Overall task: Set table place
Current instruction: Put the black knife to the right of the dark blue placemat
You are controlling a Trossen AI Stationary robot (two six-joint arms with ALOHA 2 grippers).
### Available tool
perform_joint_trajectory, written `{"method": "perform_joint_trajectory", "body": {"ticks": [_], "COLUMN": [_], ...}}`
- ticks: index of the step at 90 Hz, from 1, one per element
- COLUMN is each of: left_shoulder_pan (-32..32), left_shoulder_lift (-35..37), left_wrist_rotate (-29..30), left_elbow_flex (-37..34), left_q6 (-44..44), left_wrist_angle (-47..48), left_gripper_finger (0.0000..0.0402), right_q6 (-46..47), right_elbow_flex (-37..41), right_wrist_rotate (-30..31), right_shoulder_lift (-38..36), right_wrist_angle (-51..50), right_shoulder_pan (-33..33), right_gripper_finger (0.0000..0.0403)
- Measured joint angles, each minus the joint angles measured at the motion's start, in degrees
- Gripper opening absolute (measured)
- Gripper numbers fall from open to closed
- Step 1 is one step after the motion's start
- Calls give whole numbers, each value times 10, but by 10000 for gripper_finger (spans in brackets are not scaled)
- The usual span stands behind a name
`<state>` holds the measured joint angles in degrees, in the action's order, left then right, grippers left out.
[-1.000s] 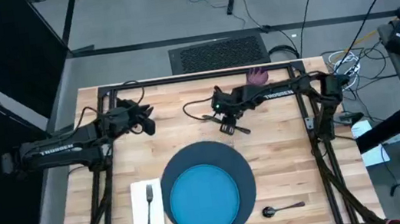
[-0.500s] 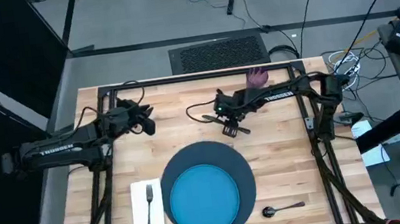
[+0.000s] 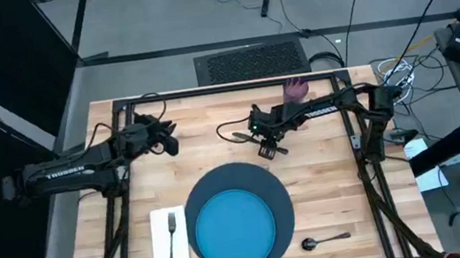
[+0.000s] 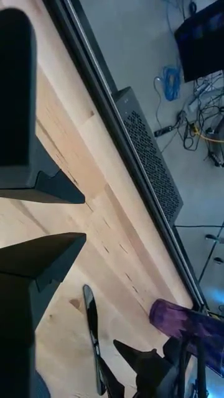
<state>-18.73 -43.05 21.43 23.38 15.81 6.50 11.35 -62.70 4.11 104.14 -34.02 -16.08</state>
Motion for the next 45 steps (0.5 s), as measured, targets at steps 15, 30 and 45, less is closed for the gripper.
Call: {"method": "perform_joint_trajectory", "body": {"ticks": [15,30,45], "left_shoulder_pan": [0,0,0], "left_shoulder_lift": [0,0,0], "left_wrist_rotate": [0,0,-2], "left_elbow_flex": [0,0,0], "left_q6": [0,2,2], "left_wrist_angle": [0,0,0], "left_gripper_finger": [72,72,72], "right_q6": [9,12,16], "right_elbow_flex": [0,-1,-2], "right_wrist_rotate": [-16,-15,-15], "right_shoulder_lift": [9,20,21], "right_wrist_angle": [4,5,0], "right_shoulder_pan": [2,6,8], "right_gripper_finger": [164,161,137]}}
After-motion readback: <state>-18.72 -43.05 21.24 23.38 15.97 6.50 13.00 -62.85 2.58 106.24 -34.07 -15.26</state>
